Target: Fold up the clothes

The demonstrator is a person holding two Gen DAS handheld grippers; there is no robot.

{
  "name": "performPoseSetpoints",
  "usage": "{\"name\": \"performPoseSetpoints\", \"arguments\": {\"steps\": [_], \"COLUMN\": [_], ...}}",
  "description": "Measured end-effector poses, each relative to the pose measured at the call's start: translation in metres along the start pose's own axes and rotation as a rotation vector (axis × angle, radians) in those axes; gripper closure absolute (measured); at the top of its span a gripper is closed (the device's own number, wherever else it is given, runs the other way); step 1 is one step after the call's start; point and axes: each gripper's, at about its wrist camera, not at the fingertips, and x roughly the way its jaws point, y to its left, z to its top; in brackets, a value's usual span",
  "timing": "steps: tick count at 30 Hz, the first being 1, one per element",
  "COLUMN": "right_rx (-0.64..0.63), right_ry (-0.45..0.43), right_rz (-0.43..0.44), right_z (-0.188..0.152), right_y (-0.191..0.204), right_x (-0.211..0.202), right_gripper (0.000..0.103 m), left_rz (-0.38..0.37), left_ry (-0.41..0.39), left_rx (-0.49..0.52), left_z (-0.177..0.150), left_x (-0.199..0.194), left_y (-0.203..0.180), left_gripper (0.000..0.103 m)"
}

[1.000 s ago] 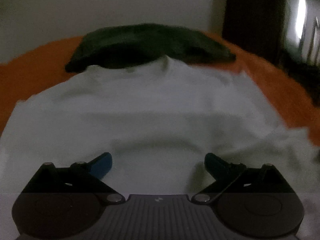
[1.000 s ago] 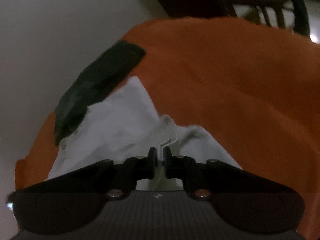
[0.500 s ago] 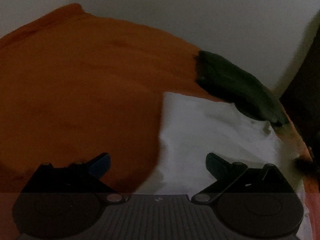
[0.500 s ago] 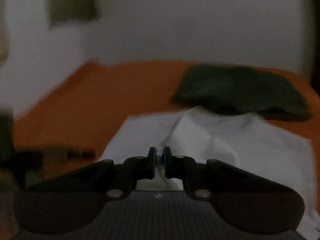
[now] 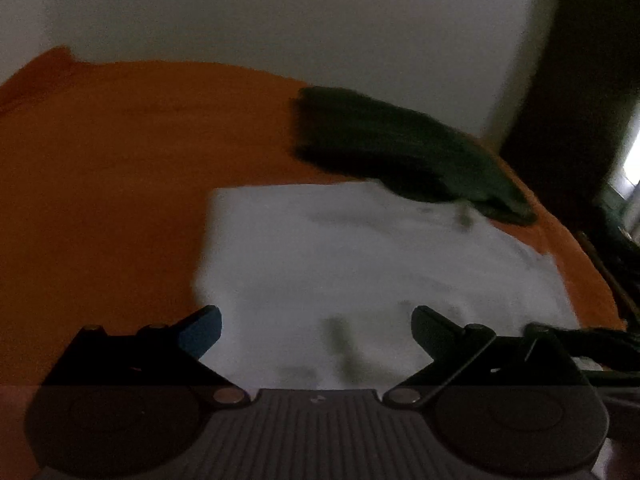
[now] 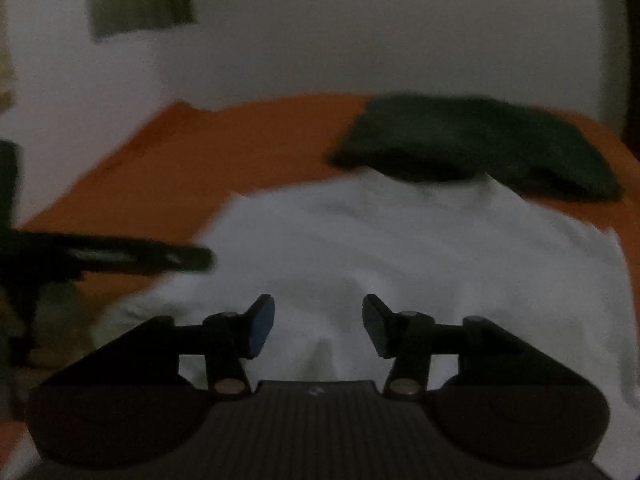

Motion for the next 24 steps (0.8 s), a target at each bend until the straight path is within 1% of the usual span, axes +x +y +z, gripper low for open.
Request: {"name": "performPoseSetpoints", "arguments": {"steps": [1,2,3,4,5,6,7,8,9,10,11,12,13,15,16,18,19,20,21,22,24], "right_rx": [0.007,0.006,0.012,0.029,0.047,0.059,0.085,0.110,0.136,0.133,0.131,0.104,0.083,0.056,0.057,0.049,0.053,0.058,0.052,0.046,0.056], "right_ry": [0.037,0.081,0.102,0.080,0.059,0.053,0.059,0.058,0.057,0.032,0.007,-0.006,0.010,0.048,0.066,0.171,0.174,0.177,0.177,0.177,0.179], "right_rz": [-0.030,-0.058,-0.080,-0.072,-0.064,-0.057,-0.047,-0.046,-0.044,-0.038,-0.032,-0.038,-0.061,-0.099,-0.104,-0.131,-0.135,-0.138,-0.140,-0.143,-0.149], "right_z": [-0.006,-0.015,-0.024,-0.032,-0.040,-0.042,-0.041,-0.035,-0.030,-0.021,-0.013,0.000,0.010,0.029,0.034,0.039,0.037,0.036,0.036,0.036,0.033], "right_y": [-0.012,-0.021,-0.029,-0.037,-0.045,-0.048,-0.053,-0.054,-0.056,-0.053,-0.050,-0.046,-0.043,-0.042,-0.045,-0.048,-0.053,-0.057,-0.056,-0.056,-0.056], "right_x": [0.010,0.018,0.023,0.022,0.021,0.020,0.014,0.010,0.006,0.004,0.001,0.003,0.014,0.038,0.050,0.082,0.089,0.096,0.099,0.101,0.090], "right_gripper": [0.071,0.081,0.082,0.082,0.082,0.083,0.082,0.081,0.079,0.077,0.071,0.069,0.067,0.067,0.068,0.077,0.081,0.081,0.081,0.081,0.081], "left_rz": [-0.023,-0.038,-0.032,0.008,0.068,0.115,0.109,0.104,0.094,0.069,0.041,0.016,0.005,-0.004,0.003,0.050,0.069,0.066,0.068,0.072,0.078], "left_ry": [-0.010,-0.017,-0.004,0.048,0.101,0.141,0.118,0.096,0.069,0.026,-0.015,-0.050,-0.055,-0.024,0.009,0.083,0.107,0.079,0.068,0.079,0.097], "left_rx": [0.030,0.062,0.100,0.141,0.175,0.202,0.195,0.189,0.184,0.186,0.199,0.212,0.221,0.207,0.208,0.230,0.238,0.232,0.236,0.231,0.220], "left_z": [-0.001,-0.005,-0.012,-0.019,-0.028,-0.035,-0.034,-0.032,-0.030,-0.026,-0.021,-0.016,-0.014,-0.018,-0.025,-0.045,-0.055,-0.063,-0.065,-0.062,-0.057], "left_x": [0.007,0.015,0.028,0.046,0.063,0.074,0.066,0.059,0.050,0.039,0.029,0.021,0.019,0.027,0.036,0.056,0.064,0.062,0.058,0.055,0.048], "left_y": [-0.012,-0.023,-0.035,-0.043,-0.045,-0.047,-0.047,-0.048,-0.048,-0.051,-0.055,-0.059,-0.063,-0.065,-0.065,-0.063,-0.061,-0.057,-0.057,-0.057,-0.058], "left_gripper": [0.000,0.000,0.000,0.000,0.001,0.000,0.000,0.004,0.005,0.003,0.001,0.001,0.001,0.001,0.001,0.001,0.000,0.000,0.000,0.000,0.001]}}
